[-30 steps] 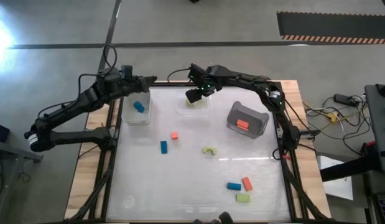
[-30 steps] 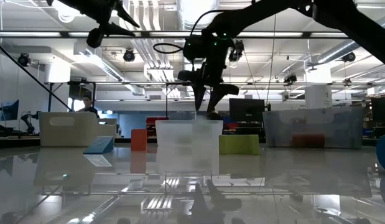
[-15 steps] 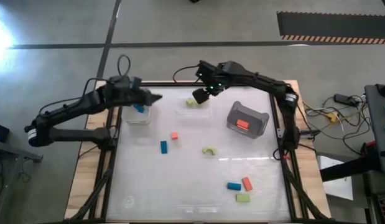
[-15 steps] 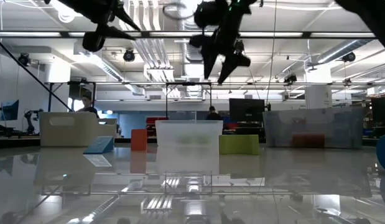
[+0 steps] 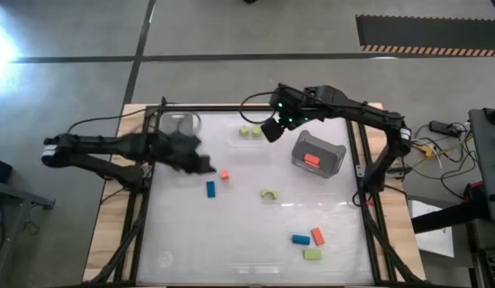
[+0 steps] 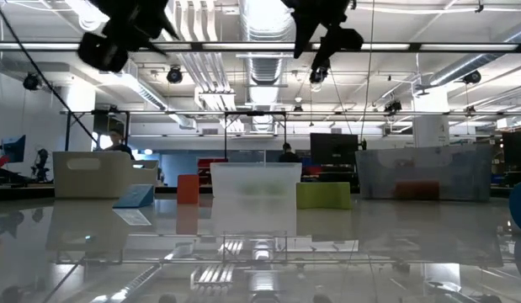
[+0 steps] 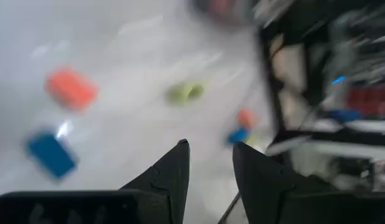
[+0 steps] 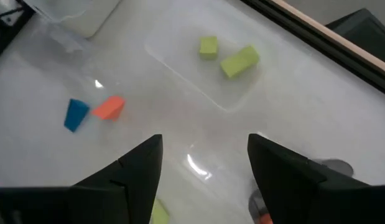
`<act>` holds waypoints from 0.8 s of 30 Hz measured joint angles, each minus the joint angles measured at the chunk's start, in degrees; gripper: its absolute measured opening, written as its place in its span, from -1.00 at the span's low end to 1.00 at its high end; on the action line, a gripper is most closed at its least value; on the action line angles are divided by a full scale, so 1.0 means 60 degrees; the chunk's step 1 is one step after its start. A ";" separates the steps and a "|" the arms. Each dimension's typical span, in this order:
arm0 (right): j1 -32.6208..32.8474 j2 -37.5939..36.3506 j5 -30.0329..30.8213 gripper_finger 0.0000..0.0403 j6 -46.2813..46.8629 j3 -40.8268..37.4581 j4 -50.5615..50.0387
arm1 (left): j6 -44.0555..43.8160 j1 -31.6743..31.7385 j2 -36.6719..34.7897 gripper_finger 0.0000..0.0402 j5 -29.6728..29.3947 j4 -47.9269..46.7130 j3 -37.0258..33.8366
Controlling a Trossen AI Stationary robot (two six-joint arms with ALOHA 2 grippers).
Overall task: Sort & place blocks by color
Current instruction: Put the blue block into the gray bin
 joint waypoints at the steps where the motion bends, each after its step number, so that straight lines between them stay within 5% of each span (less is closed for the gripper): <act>1: 0.0054 -0.0125 0.0109 0.12 0.0004 -0.0154 0.0011 | -0.0221 -0.0314 0.0267 -0.47 0.0001 -0.0285 0.0000; 7: 0.0116 -0.0555 0.0367 0.12 0.0494 -0.1042 0.0100 | -0.1134 -0.1367 0.2101 -0.47 0.0012 -0.1766 -0.0007; 24: 0.0163 -0.0513 0.0264 0.11 0.0584 -0.1759 0.0144 | -0.1587 -0.1267 0.5135 -0.46 -0.1370 -0.1440 0.0080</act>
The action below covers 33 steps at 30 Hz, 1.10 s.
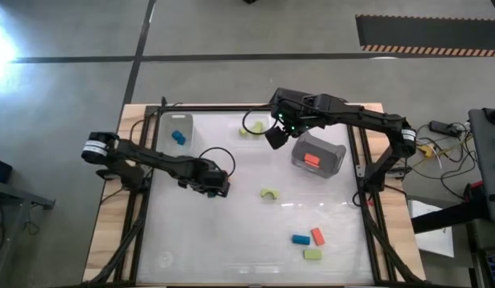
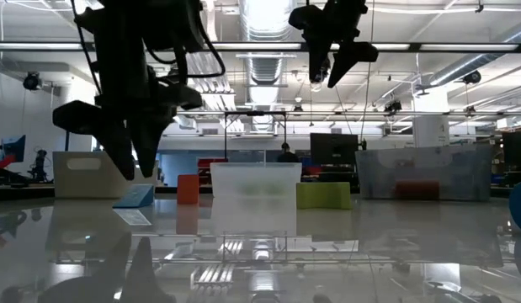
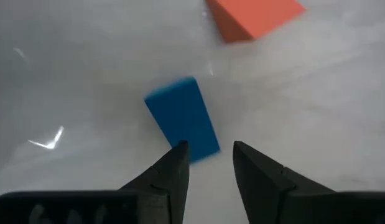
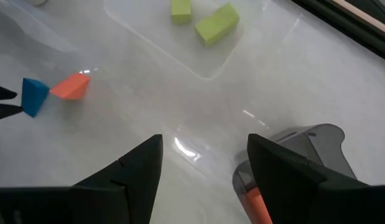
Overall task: Sort & place blocks by color
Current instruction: Put the blue block into the gray bin
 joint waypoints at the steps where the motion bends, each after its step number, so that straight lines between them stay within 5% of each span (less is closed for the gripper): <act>1: 0.0014 0.0000 0.0000 0.11 -0.0002 -0.0007 0.0002 | 0.0000 0.0005 0.0057 -0.44 -0.0033 -0.0021 0.0000; 14: 0.0038 0.0000 0.0000 0.11 -0.0029 -0.0014 0.0002 | 0.0000 0.0001 0.0196 0.20 -0.0815 -0.0017 -0.0029; 28: 0.0037 0.0000 0.0000 0.11 -0.0109 -0.0025 -0.0032 | 0.0036 0.0005 0.1147 0.22 -0.1026 0.0161 -0.0091; 33: 0.0036 0.0000 0.0000 0.11 -0.0112 -0.0035 -0.0056 | 0.0002 0.0003 0.1209 0.03 -0.1026 0.0226 -0.0106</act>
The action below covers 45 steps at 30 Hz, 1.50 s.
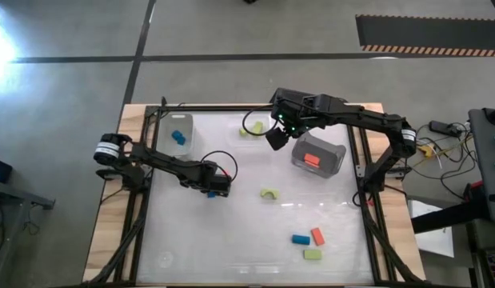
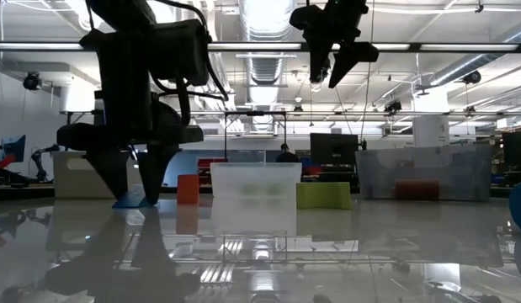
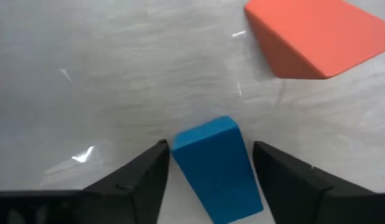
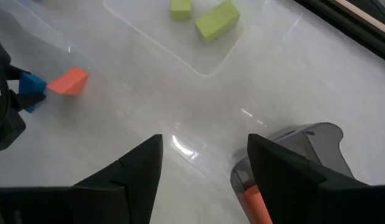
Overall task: Sort & place blocks by color
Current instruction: Put the blue block into the gray bin
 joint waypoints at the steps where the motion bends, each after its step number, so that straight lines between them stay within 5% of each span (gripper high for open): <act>1: 0.0001 0.0000 0.0000 0.11 0.0001 -0.0006 -0.0013 | -0.0002 0.0002 0.0000 -0.03 0.0000 0.0002 -0.0002; 7: 0.0000 0.0000 0.0000 0.11 0.0001 -0.0012 -0.0011 | -0.0012 0.0002 -0.0039 -0.41 0.0011 0.0009 -0.0018; 13: 0.0004 0.0000 0.0000 0.11 0.0001 -0.0012 -0.0011 | 0.0038 -0.0006 -0.0701 -0.41 0.0324 -0.0427 0.0221; 23: 0.0000 -0.0004 0.0000 0.11 0.0001 -0.0015 -0.0012 | 0.1385 0.0756 -0.3485 -0.41 0.0317 -0.2417 0.0713; 33: 0.0000 -0.0004 0.0000 0.11 0.0001 -0.0016 -0.0008 | 0.4683 0.4635 -0.4957 -0.41 0.0291 -0.3495 0.0779; 40: 0.0000 -0.0004 0.0000 0.11 0.0004 -0.0016 0.0029 | 0.7076 0.7706 -0.4516 -0.41 0.0339 -0.3459 0.0783; 45: 0.0001 -0.0004 0.0000 0.11 0.0002 -0.0016 0.0042 | 0.8099 0.8966 -0.3888 -0.41 0.0375 -0.3131 0.0783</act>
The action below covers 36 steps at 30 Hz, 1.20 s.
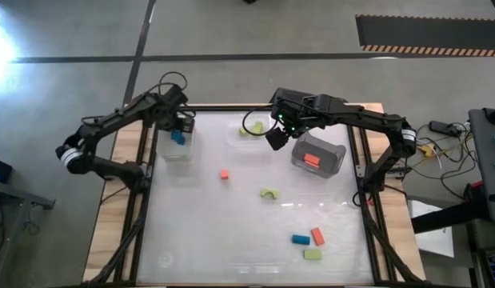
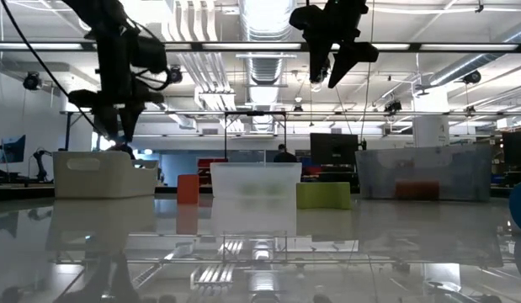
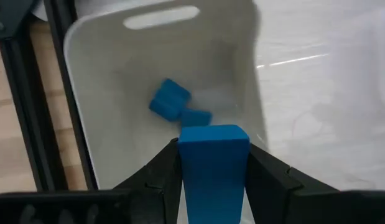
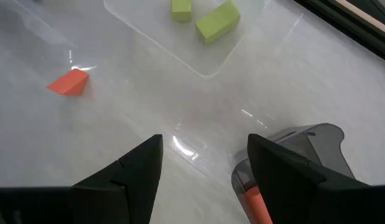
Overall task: Sort & place blocks by color
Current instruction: Put the blue block into the gray bin, then put the green block into the transparent bin
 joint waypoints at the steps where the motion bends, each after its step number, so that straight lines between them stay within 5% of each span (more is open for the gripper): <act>1: 0.0000 0.0000 0.0000 0.11 -0.0001 0.0001 0.0003 | 0.0153 0.0160 0.0141 -0.41 0.0035 0.0023 -0.0002; 15: 0.0000 -0.0004 0.0004 0.11 -0.0001 0.0000 0.0019 | 0.0762 0.0591 0.1839 -0.41 0.0124 -0.0228 -0.0040; 36: 0.0003 -0.0004 0.0005 0.11 -0.0035 0.0000 0.0016 | 0.0664 0.0591 0.1781 -0.19 -0.0109 -0.0388 -0.0074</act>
